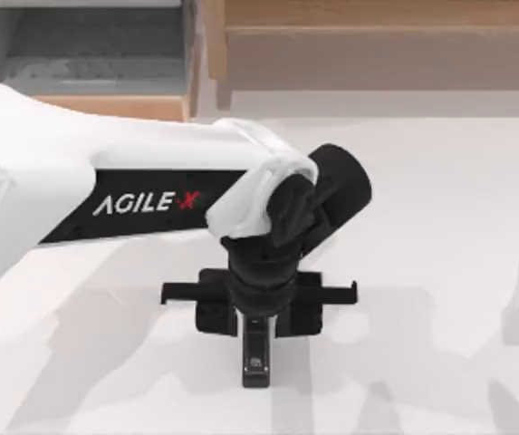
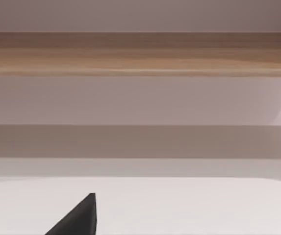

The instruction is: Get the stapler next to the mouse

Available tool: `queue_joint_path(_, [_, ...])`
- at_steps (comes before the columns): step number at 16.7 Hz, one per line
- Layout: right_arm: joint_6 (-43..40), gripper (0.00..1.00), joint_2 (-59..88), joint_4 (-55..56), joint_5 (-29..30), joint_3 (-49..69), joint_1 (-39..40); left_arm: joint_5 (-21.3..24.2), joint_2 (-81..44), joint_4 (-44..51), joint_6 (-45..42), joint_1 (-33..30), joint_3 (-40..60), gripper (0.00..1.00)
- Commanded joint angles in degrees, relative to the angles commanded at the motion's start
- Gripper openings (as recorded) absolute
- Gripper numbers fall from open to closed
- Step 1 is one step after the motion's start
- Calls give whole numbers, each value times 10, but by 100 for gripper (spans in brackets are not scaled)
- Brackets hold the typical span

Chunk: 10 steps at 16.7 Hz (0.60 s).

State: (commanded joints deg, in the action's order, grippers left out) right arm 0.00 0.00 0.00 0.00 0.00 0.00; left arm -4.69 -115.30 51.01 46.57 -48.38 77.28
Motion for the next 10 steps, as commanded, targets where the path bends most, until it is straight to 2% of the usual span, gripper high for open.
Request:
queue_joint_path(4, [0,100,0,0,0,0,0,0,0,0,0,0,0,98])
queue_joint_path(10, [0,100,0,0,0,0,0,0,0,0,0,0,0,100])
